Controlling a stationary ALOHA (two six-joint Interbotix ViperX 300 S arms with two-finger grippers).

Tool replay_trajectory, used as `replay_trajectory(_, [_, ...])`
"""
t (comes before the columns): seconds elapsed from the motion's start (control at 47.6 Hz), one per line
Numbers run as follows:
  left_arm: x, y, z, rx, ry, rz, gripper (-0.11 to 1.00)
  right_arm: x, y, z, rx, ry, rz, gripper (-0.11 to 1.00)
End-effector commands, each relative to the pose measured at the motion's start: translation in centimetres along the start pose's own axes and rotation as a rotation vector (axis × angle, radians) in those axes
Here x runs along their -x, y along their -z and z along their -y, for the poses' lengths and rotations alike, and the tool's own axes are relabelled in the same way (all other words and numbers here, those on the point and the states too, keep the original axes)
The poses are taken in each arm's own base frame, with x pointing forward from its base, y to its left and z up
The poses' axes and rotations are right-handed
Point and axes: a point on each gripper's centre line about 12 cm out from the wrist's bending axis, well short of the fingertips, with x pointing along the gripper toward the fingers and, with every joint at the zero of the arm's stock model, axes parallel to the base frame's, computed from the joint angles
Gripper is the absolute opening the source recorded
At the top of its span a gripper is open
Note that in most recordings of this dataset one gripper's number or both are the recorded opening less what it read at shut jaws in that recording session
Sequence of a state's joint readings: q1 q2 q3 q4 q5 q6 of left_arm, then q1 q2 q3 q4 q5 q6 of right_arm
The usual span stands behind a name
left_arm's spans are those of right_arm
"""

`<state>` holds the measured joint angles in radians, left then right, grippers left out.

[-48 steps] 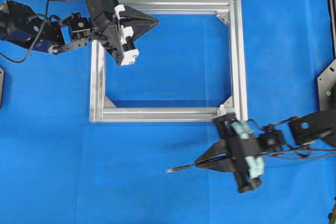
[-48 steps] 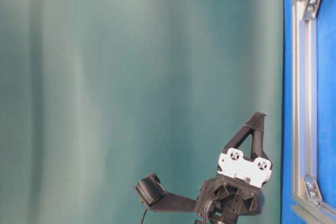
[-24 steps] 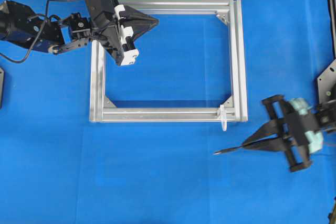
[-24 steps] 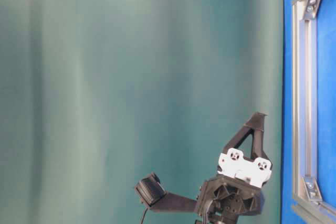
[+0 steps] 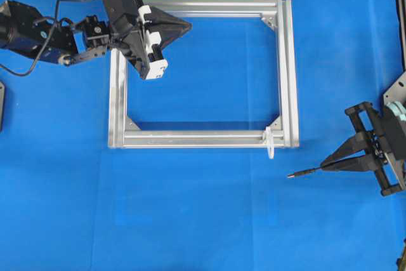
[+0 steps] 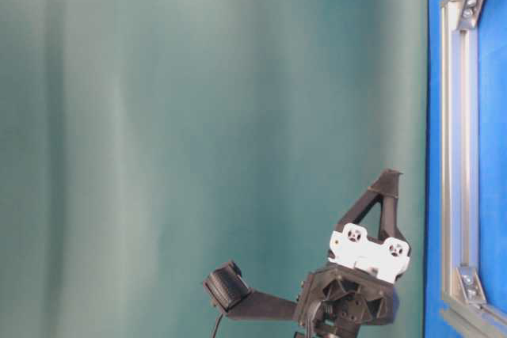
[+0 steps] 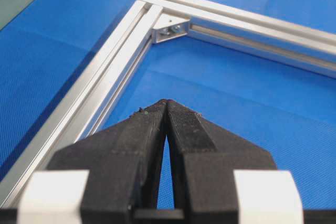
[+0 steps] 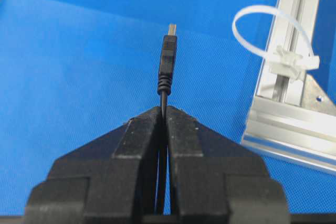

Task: Insert the wire through the string loop located on the right side.
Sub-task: 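Lift the cable and move the right gripper rightward toward the frame corner, then align the USB plug with the white zip-tie loop at the corner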

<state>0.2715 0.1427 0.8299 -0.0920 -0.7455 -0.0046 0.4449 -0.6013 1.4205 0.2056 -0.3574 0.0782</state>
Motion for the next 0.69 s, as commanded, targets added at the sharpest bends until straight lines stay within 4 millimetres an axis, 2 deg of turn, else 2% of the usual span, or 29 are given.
replay_trajectory(0.0, [0.0,-1.8,0.1,0.002,0.005,0.055,0.00,-0.2,-0.5,0.3,-0.007,0.016,0.024,-0.04])
replay_trajectory(0.336, [0.0,-1.8,0.1,0.002,0.005,0.055,0.00,-0.4,-0.6,3.2,-0.070,0.151,0.029,-0.04])
replay_trajectory(0.672, [0.0,-1.8,0.1,0.002,0.005,0.055,0.00,-0.4,-0.7,3.4,-0.073,0.160,0.033,-0.04])
